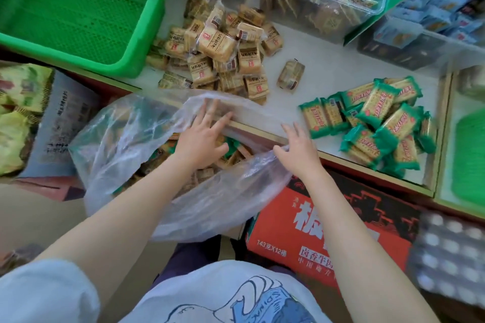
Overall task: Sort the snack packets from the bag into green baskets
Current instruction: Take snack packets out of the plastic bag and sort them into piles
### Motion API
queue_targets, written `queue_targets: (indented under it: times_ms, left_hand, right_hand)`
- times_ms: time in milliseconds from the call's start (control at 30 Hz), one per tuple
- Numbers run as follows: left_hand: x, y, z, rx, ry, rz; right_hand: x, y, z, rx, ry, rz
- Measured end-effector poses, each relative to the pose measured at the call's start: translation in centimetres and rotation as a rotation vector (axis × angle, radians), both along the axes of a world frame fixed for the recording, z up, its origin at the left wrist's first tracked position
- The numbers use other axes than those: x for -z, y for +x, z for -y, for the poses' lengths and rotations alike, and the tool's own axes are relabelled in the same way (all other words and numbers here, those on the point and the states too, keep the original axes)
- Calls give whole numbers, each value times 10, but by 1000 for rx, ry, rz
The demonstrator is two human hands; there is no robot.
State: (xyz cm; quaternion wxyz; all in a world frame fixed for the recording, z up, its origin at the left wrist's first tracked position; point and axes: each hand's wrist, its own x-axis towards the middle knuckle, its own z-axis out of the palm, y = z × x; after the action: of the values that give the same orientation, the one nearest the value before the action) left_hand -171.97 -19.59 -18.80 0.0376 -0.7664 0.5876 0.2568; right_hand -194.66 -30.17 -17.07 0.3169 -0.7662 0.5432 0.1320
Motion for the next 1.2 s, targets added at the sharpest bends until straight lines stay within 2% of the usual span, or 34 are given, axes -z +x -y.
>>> queue_targets:
  times_ms: [33,133,167,233,267,333,400,467,533,633,733,833,900,967,1033,1100,1200]
  left_hand:
    - [1,1,2,1,25,-18]
    - [6,6,5,-15,13,-68]
    - [7,7,5,-9,11,-73]
    - [7,10,3,13,-2,-84]
    - [7,11,1,21,-15,-95]
    - [6,15,-3,32,-32,-111]
    - [4,17,-6,47,-20,-113]
    - [2,19,-6,58,-9,-105]
    - [2,18,-5,71,-24,-105]
    - [5,12,-9,80,-78,-125]
    - [14,1,-26,134,-231,-138]
    - [28,-7,-53,58,-254,-228]
    - [37,-4,-69,-60,-127,-304]
    - [46,1,-84,-188,50,-416]
    - [53,5,-99,-311,126,-495]
    - [56,7,-106,-441,148,-567]
    - [47,5,-105,-600,157,-697]
  right_hand:
    - [1,1,-5,43,-70,42]
    - [-3,17,-31,59,-485,344]
    - [-2,25,-42,24,-529,436]
    - [-4,42,-66,-80,-308,506]
    - [0,47,-76,-142,-121,443]
    - [20,42,-86,-198,170,173]
    - [36,22,-92,-160,288,-72]
    - [43,0,-95,-93,298,-188]
    - [43,-7,-99,18,262,-140]
    - [34,15,-106,247,178,80]
    - [56,46,-109,566,313,194]
    - [105,58,-109,960,421,223]
    - [139,59,-110,1029,349,254]
    - [139,65,-109,1018,266,231]
    - [132,68,-110,1006,243,246]
    - [119,66,-115,1003,281,312]
    - [80,56,-132,1049,461,398]
